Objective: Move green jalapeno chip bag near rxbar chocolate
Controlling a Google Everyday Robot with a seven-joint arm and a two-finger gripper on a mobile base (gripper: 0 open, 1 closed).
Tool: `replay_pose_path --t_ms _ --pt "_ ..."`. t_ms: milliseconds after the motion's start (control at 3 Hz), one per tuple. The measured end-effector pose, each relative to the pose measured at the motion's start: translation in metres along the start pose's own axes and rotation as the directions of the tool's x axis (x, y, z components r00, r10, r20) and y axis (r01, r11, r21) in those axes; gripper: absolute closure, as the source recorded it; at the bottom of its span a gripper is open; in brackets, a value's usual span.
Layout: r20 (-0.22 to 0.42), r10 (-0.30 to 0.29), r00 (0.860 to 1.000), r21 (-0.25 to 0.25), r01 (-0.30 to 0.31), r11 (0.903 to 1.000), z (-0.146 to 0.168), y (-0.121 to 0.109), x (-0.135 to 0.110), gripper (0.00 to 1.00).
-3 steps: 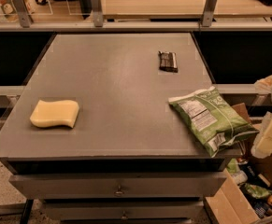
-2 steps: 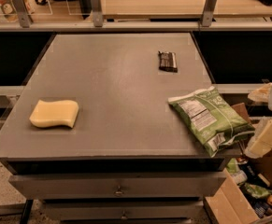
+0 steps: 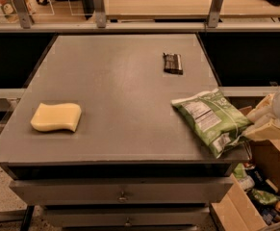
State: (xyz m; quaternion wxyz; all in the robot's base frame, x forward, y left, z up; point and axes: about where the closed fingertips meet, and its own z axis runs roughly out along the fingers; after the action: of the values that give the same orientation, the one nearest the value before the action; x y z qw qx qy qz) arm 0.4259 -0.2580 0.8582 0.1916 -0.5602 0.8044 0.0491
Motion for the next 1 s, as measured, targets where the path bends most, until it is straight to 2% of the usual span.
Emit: replay_pose_path --t_ms 333,667,1000 --pt "0.045 0.016 0.999 -0.017 -0.015 0.9997 -0.0050 -0.0056 -0.0207 0.86" --pt "0.044 0.013 0.999 -0.014 -0.013 0.9998 -0.0058 -0.0050 -0.0211 1.00" --pt "0.044 0.013 0.999 -0.014 -0.013 0.9998 -0.0058 -0.0050 -0.0212 1.00"
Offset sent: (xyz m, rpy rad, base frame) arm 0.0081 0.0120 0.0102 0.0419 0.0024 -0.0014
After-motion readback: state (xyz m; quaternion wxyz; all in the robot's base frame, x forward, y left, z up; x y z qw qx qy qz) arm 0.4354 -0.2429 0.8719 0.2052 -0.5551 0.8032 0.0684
